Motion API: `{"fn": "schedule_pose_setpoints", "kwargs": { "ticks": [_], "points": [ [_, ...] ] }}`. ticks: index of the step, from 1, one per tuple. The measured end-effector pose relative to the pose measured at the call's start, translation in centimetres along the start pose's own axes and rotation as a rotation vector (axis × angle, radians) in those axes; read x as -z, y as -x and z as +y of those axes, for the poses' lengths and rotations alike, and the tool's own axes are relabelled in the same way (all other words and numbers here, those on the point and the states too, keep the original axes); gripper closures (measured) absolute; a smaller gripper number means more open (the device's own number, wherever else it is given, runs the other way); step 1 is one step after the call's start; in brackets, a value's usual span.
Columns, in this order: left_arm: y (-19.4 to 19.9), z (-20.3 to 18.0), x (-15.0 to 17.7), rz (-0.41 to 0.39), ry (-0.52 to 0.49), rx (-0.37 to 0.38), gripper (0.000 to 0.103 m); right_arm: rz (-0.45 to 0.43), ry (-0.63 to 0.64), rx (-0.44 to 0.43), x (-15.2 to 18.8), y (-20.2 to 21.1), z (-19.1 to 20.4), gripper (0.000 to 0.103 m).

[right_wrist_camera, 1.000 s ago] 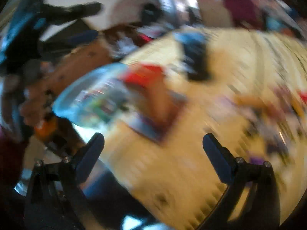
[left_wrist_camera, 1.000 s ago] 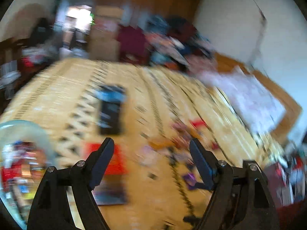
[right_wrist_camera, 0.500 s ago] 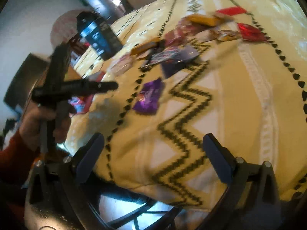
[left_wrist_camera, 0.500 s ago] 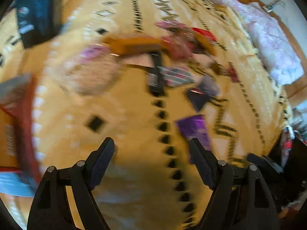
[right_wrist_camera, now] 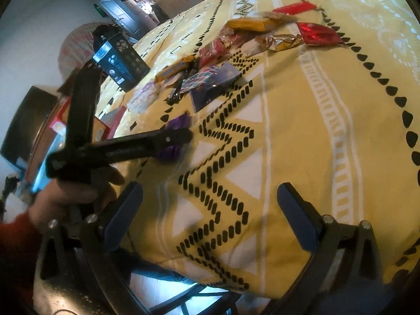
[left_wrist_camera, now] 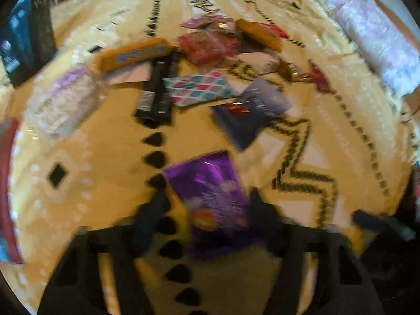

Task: Organize snacks
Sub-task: 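Grasp the purple chocolate bar with the left tool while the right tool grasps the blue wrapper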

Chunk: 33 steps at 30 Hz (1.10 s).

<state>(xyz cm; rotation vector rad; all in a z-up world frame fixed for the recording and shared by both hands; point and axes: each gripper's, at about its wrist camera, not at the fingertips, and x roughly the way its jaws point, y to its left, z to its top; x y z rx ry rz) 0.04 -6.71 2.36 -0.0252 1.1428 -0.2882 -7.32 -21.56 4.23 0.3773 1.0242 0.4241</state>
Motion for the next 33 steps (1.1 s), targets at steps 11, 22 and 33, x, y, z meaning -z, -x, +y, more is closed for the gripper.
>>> {"fn": "schedule_pose_setpoints", "kwargs": {
  "ticks": [11, 22, 33],
  "points": [
    [3.4, 6.7, 1.7, -0.045, 0.110, -0.022, 0.068, -0.049, -0.055, -0.032, -7.0, -5.3, 2.2, 0.031],
    [3.8, 8.9, 1.9, -0.039, 0.149, 0.028, 0.067, 0.073, 0.124, 0.277, -11.6, -7.6, -1.9, 0.050],
    [3.2, 9.0, 1.7, -0.036, 0.163, 0.043, 0.066, -0.051, 0.192, 0.016, -11.7, -7.0, 4.4, 0.047]
  ]
}}
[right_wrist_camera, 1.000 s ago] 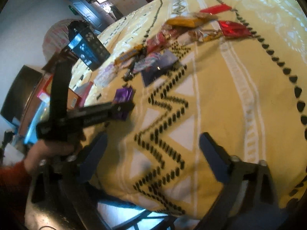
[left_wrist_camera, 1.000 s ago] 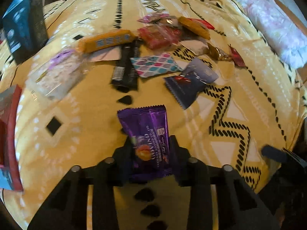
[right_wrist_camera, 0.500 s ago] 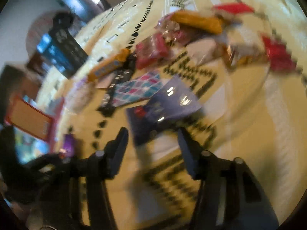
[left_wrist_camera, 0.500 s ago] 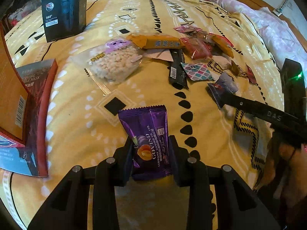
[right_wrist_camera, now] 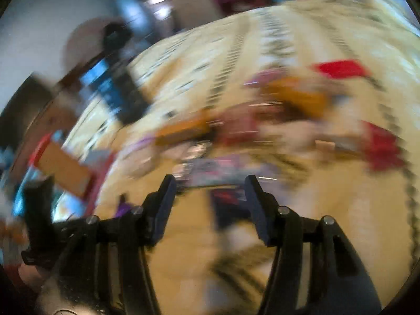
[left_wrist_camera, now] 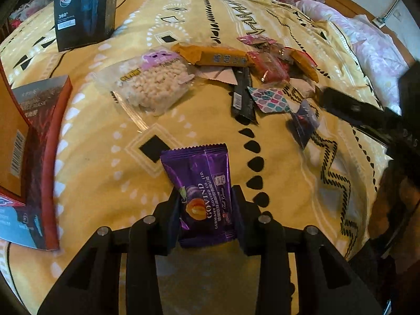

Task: Organize snacks
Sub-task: 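Grasp the purple chocolate bar with the left tool while the right tool grasps the blue wrapper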

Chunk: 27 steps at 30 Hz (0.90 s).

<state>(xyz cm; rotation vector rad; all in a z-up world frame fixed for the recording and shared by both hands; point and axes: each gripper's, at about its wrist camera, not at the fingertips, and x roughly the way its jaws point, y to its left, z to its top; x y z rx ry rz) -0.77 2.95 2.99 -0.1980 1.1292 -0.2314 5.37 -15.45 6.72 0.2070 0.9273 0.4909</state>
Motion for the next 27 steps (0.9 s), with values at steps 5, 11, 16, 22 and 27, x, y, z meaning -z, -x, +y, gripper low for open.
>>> {"fn": "schedule_pose_setpoints", "kwargs": {
  "ticks": [5, 11, 16, 22, 27],
  "points": [
    [0.0, 0.2, 0.0, 0.002, 0.015, 0.003, 0.066, 0.161, -0.017, -0.054, 0.9, -5.8, -0.6, 0.048],
    [-0.2, 0.1, -0.1, 0.005, 0.019, 0.024, 0.066, 0.240, -0.034, -0.059, 4.0, -1.7, -1.9, 0.047],
    [-0.5, -0.1, 0.0, -0.004, -0.001, 0.009, 0.066, 0.229, -0.046, 0.028, 5.5, 2.9, -3.6, 0.040],
    [-0.6, -0.3, 0.1, -0.002, -0.036, -0.006, 0.066, 0.218, 0.185, 0.117, 3.9, 4.0, -0.6, 0.039],
    [-0.5, -0.3, 0.2, -0.002, -0.034, -0.005, 0.066, 0.279, 0.489, 0.184, 2.2, 3.4, 1.3, 0.039]
  ]
}}
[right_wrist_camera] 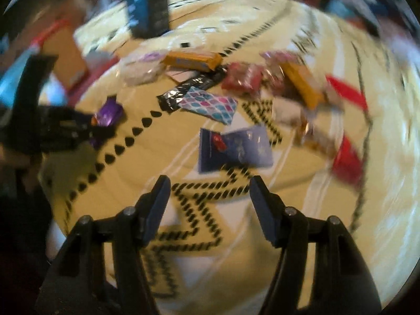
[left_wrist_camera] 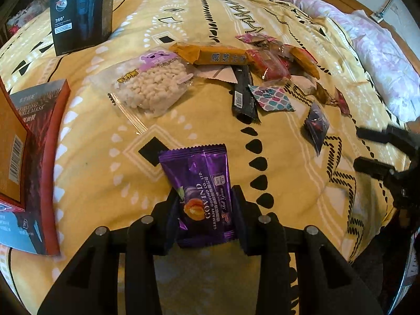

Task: Organize snacks
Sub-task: 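Grasp the purple chocolate bar with the left tool while the right tool grasps the blue wrapper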

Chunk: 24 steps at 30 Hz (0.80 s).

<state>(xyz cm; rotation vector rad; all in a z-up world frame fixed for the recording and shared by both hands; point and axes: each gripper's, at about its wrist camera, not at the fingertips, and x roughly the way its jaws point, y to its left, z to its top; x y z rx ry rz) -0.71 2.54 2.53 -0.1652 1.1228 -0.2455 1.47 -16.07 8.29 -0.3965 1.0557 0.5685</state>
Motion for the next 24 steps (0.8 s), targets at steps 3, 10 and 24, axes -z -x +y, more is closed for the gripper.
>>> {"fn": "schedule_pose_setpoints", "kwargs": {
  "ticks": [3, 10, 24],
  "points": [
    [0.0, 0.0, 0.0, 0.002, 0.001, 0.001, 0.066, 0.047, 0.164, 0.044, -1.1, -0.6, -0.3, 0.039],
    [-0.1, 0.0, -0.1, 0.009, -0.003, 0.005, 0.066, 0.148, 0.451, 0.050, -3.0, -2.2, -1.6, 0.039],
    [-0.1, 0.4, -0.1, 0.034, 0.004, 0.035, 0.063, 0.365, 0.875, 0.046, -4.2, -8.0, 0.5, 0.039]
  ]
}}
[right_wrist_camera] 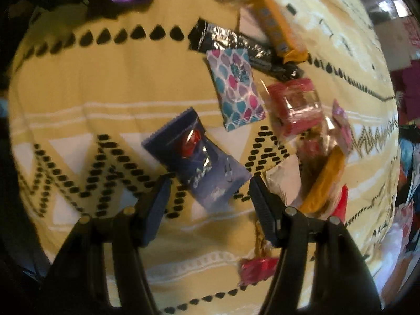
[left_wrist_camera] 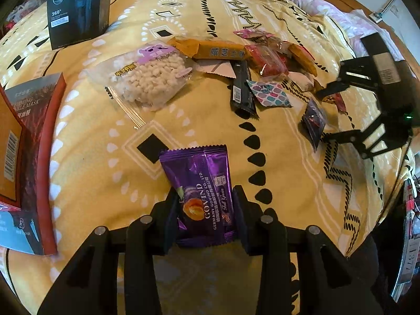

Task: Organize snacks
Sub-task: 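Grasp the purple chocolate bar with the left tool while the right tool grasps the blue wrapper, then lift and carry the purple bar and blue wrapper toward the glass bowl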

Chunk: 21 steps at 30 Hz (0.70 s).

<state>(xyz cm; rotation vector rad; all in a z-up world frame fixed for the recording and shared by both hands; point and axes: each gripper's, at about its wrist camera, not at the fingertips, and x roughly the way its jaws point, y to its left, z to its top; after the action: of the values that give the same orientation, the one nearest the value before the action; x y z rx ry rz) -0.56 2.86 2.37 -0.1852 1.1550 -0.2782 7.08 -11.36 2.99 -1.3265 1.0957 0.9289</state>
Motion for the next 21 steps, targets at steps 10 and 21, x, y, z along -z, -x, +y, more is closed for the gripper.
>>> {"fn": "schedule_pose_setpoints", "kwargs": {
  "ticks": [10, 21],
  "points": [
    [0.3, -0.4, 0.4, -0.019, -0.026, -0.021, 0.062, -0.055, -0.313, -0.115, -0.4, -1.6, -1.4, 0.055],
    [2.3, -0.8, 0.9, -0.096, -0.032, -0.062, 0.078, -0.398, -0.923, -0.182, 4.1, 1.8, -0.2, 0.073]
  ]
}}
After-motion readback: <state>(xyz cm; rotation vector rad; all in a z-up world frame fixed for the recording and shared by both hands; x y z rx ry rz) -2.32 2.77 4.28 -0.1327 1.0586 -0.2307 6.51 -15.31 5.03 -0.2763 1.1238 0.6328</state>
